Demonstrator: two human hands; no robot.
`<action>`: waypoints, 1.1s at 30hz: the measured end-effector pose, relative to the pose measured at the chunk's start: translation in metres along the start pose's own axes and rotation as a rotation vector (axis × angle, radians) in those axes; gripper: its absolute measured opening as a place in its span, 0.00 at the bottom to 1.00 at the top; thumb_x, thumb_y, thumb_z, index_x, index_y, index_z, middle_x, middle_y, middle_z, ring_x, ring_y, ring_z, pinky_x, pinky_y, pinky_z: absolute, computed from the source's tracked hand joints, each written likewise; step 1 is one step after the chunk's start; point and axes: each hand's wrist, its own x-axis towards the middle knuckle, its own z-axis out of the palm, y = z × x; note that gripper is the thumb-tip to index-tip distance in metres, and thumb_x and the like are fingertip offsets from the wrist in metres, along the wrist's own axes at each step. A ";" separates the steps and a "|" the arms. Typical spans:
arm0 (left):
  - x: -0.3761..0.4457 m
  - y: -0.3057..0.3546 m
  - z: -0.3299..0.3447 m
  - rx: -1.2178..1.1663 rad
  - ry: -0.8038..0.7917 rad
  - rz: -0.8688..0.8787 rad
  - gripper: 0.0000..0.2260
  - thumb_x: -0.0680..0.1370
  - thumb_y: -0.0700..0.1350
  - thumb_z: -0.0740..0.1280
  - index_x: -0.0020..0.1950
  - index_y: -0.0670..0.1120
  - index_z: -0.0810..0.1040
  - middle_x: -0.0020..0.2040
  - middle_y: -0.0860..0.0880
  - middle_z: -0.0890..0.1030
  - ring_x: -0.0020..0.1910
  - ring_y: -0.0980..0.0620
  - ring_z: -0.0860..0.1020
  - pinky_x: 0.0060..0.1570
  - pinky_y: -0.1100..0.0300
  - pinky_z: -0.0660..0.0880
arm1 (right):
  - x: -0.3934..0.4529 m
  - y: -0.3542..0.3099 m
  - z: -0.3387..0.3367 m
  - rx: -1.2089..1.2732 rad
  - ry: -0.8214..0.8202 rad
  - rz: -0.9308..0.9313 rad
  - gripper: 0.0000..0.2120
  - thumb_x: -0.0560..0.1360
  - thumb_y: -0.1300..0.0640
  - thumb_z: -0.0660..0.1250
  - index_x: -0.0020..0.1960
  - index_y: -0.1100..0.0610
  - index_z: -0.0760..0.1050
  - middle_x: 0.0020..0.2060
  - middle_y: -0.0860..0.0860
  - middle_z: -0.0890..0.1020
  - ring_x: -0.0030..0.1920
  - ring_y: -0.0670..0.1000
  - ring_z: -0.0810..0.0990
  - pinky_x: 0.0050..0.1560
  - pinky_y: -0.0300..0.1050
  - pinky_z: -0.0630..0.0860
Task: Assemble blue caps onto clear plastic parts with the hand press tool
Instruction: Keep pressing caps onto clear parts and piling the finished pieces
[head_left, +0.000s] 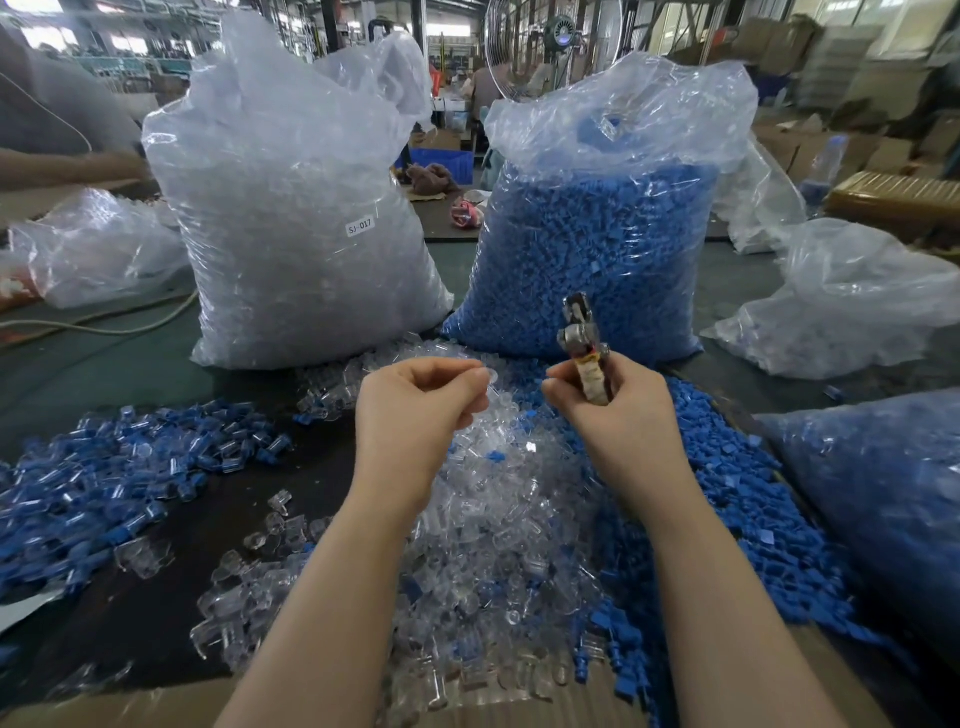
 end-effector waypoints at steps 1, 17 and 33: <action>-0.001 0.000 0.003 -0.034 0.002 -0.018 0.01 0.73 0.40 0.75 0.43 0.44 0.85 0.35 0.46 0.85 0.35 0.55 0.84 0.36 0.65 0.79 | -0.001 -0.001 0.000 0.042 -0.025 -0.021 0.06 0.74 0.58 0.74 0.42 0.48 0.80 0.37 0.41 0.83 0.38 0.39 0.80 0.39 0.31 0.75; -0.008 -0.002 0.019 -0.045 0.017 0.048 0.05 0.72 0.39 0.75 0.39 0.49 0.85 0.34 0.49 0.85 0.37 0.53 0.84 0.38 0.63 0.78 | -0.004 -0.009 0.010 -0.052 0.019 -0.083 0.04 0.74 0.54 0.72 0.41 0.52 0.78 0.31 0.46 0.80 0.34 0.44 0.77 0.37 0.46 0.75; -0.012 -0.007 0.023 0.266 0.102 0.367 0.05 0.71 0.42 0.76 0.40 0.52 0.84 0.34 0.61 0.83 0.35 0.65 0.81 0.35 0.74 0.73 | -0.005 -0.017 0.008 0.082 -0.090 -0.023 0.06 0.74 0.60 0.70 0.40 0.50 0.80 0.35 0.50 0.84 0.37 0.50 0.81 0.43 0.53 0.79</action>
